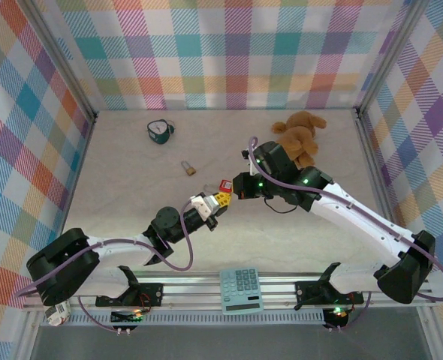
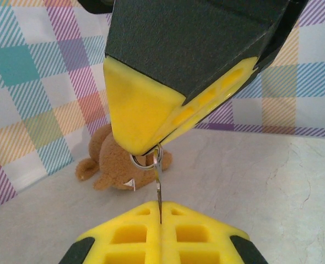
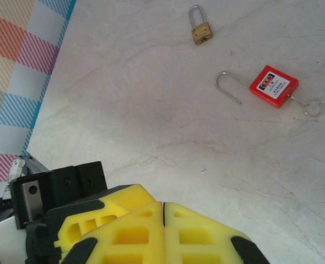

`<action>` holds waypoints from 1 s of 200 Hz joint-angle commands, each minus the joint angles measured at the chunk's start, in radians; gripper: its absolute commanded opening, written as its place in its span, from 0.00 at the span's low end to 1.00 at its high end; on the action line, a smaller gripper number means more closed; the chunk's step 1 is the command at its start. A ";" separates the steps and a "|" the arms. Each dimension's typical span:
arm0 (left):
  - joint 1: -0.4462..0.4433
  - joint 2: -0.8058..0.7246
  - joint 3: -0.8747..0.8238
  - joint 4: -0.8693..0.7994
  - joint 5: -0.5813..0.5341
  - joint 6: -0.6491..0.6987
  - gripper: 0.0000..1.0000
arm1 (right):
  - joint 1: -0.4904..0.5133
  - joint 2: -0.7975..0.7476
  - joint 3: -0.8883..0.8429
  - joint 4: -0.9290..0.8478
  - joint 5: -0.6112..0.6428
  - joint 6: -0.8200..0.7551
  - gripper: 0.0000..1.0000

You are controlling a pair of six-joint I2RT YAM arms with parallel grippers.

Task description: Unlock with the key

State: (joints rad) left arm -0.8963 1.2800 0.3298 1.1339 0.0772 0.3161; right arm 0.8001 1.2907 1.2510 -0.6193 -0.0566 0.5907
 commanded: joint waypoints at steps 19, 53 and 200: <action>-0.010 -0.035 -0.008 0.027 0.021 0.034 0.00 | -0.016 0.016 0.002 -0.006 0.023 -0.014 0.01; -0.009 -0.054 0.013 -0.055 0.018 0.083 0.00 | -0.021 0.015 0.010 -0.003 0.003 -0.019 0.07; -0.098 -0.106 0.198 -0.635 -0.449 0.975 0.00 | -0.329 -0.055 -0.336 0.406 -0.458 0.152 0.66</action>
State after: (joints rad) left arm -0.9813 1.1328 0.4873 0.4446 -0.2649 1.0489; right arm 0.5159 1.2339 0.9611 -0.3817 -0.3496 0.6872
